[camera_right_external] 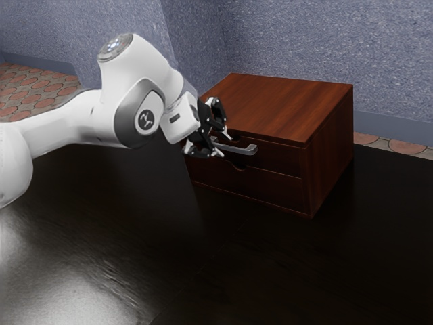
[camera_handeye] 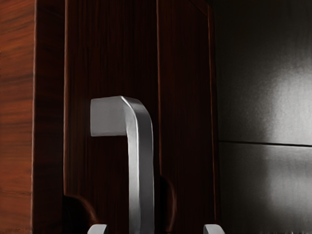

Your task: Pull the drawer handle with one arm to open the drawer

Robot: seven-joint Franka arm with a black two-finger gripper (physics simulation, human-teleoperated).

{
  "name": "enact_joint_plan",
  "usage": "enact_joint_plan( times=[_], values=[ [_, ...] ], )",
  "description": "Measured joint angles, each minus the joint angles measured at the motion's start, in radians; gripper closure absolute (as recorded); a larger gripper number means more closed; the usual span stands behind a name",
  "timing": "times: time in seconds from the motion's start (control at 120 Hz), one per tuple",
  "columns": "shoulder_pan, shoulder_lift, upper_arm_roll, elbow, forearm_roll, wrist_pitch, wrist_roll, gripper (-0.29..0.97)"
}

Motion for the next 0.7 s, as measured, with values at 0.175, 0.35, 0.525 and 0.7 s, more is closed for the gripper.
enact_joint_plan(
  times=[0.175, 0.35, 0.525, 0.7],
  values=[
    [0.001, 0.015, 0.018, 0.003, -0.012, 0.012, -0.011, 0.51],
    [0.001, 0.031, 0.020, 0.006, -0.014, 0.024, -0.020, 0.53],
    [-0.001, 0.034, 0.018, 0.006, -0.022, 0.032, -0.027, 0.55],
    [-0.003, 0.034, 0.018, 0.001, -0.032, 0.036, -0.032, 0.59]
  ],
)
